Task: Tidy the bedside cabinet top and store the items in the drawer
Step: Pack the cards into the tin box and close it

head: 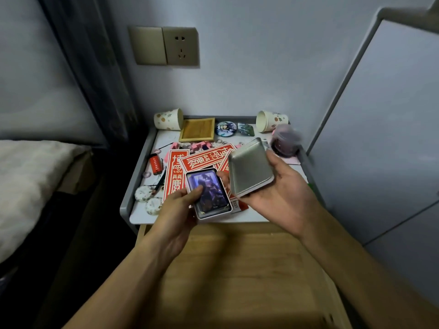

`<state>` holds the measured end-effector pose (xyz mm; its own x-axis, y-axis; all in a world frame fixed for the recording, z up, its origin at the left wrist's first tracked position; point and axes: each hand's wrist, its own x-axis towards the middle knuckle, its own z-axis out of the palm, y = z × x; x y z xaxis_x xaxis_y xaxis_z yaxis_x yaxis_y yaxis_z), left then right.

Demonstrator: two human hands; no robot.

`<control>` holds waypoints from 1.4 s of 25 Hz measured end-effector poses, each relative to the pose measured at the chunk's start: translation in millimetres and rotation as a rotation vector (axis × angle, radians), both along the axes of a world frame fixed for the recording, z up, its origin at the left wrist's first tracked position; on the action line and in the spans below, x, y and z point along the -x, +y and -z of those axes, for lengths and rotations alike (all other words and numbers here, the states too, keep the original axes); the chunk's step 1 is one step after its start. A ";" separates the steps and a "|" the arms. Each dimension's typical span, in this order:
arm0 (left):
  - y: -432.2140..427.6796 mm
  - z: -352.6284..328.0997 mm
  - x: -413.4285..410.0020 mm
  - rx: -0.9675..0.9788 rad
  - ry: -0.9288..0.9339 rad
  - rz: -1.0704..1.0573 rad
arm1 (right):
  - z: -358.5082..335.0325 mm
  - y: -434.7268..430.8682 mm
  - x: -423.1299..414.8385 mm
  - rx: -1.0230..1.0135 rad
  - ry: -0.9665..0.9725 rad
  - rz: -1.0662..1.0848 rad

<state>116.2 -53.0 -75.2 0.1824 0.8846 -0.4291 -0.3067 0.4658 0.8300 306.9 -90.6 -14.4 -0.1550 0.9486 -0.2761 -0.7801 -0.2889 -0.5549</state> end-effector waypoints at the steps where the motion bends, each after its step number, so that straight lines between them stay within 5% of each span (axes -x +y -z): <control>1: -1.2 -0.3 -1.6 0.005 -0.016 0.005 | 3.0 -1.4 1.6 -0.023 -0.231 0.034; 3: -4.8 -0.3 -6.2 0.005 -0.066 0.036 | 9.8 -8.6 9.0 -0.064 -0.898 0.026; 5: -9.5 0.2 -12.9 0.007 -0.118 0.079 | 18.6 -15.0 18.4 -0.079 -1.365 -0.006; 10: -18.4 2.8 -26.6 0.072 -0.246 0.080 | 34.7 -17.1 34.7 -0.048 -1.871 -0.001; 35: -30.5 -0.2 -35.7 0.032 -0.266 0.101 | 44.9 -18.7 46.6 -0.130 -2.179 0.069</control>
